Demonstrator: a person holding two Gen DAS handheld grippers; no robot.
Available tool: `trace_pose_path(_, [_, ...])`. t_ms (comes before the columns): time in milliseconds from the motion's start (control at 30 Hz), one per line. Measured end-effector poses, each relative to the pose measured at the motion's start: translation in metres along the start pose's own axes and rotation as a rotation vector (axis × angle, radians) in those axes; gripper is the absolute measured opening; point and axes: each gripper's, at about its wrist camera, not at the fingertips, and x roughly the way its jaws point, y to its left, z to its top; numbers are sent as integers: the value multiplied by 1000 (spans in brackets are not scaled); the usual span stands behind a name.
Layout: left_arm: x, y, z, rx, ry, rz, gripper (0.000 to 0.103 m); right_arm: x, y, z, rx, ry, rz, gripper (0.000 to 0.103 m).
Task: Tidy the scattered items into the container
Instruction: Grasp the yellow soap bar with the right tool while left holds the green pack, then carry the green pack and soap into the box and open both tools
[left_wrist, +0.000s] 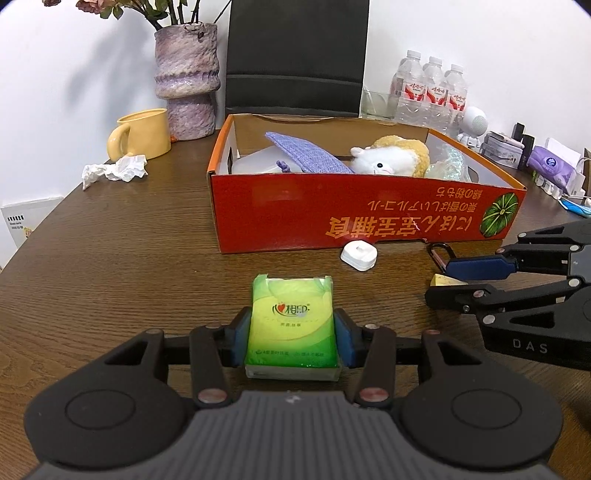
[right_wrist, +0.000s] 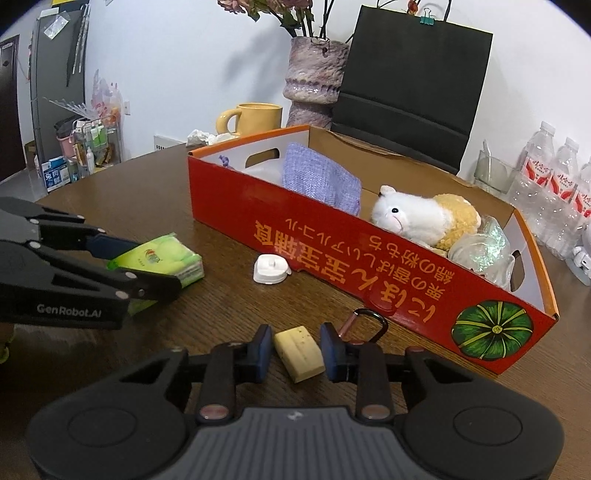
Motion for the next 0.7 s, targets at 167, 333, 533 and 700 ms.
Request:
trace_pose_path(167, [-1,0,-1,2,-2,5,47,-2,-6,-5,39,7,23,31])
trace_pose_path(333, [-2,0,-2,9,-6,11,46,-5,-2,-6,45,1,7,19])
trace_pose_path(533, [-46,2,9,-1,-109,-53,45,-49,-14,4,113,-129,-2,19])
trace_pose_path(700, [-76,-5,74,71,-287,-72,46,-78,-52,52,161,-240,-50,19])
